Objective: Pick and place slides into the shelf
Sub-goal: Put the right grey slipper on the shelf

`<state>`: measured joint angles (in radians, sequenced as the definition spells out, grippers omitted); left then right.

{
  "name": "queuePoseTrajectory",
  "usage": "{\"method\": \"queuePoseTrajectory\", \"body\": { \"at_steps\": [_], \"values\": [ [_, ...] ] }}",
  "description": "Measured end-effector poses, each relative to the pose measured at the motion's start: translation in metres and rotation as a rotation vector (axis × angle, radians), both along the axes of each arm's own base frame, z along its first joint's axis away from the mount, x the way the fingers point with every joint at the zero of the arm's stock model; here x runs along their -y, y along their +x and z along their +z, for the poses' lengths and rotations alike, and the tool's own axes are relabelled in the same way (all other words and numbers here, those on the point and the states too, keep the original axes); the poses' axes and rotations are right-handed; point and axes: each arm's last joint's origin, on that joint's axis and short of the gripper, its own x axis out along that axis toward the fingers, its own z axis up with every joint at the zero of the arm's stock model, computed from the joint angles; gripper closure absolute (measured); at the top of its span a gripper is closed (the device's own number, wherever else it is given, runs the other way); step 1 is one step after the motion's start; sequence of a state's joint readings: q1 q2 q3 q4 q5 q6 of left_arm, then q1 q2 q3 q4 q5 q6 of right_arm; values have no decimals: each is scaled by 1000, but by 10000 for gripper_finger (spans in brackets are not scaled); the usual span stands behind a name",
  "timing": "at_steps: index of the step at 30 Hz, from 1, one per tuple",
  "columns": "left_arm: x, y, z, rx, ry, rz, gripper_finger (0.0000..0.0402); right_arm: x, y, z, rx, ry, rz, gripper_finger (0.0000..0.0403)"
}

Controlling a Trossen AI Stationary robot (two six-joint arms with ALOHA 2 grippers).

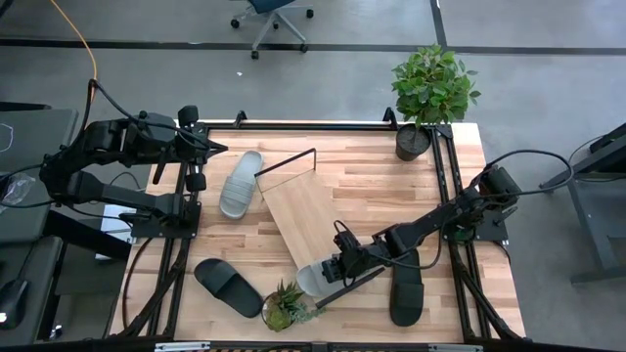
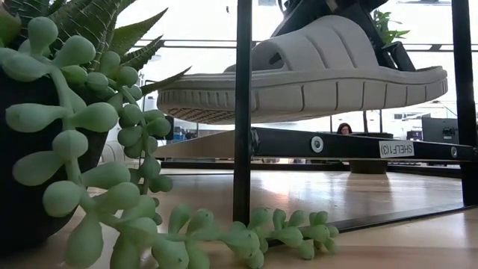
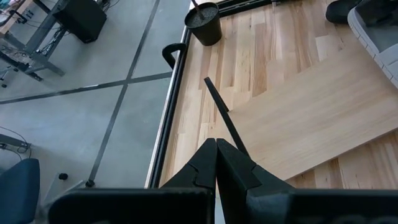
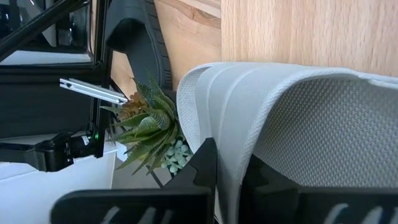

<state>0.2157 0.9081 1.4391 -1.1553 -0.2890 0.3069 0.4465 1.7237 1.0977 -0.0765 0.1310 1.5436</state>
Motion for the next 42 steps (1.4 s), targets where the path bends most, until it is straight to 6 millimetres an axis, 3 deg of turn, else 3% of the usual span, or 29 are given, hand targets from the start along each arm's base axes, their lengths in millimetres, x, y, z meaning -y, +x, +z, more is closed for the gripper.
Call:
{"method": "queuePoseTrajectory", "body": {
  "at_steps": [14,42],
  "values": [
    [0,0,0,-1,2,-1,401,0,0,0,-3,4,6,312],
    [0,0,0,0,2,-1,401,6,-3,-6,-86,8,-6,308]
  ]
}}
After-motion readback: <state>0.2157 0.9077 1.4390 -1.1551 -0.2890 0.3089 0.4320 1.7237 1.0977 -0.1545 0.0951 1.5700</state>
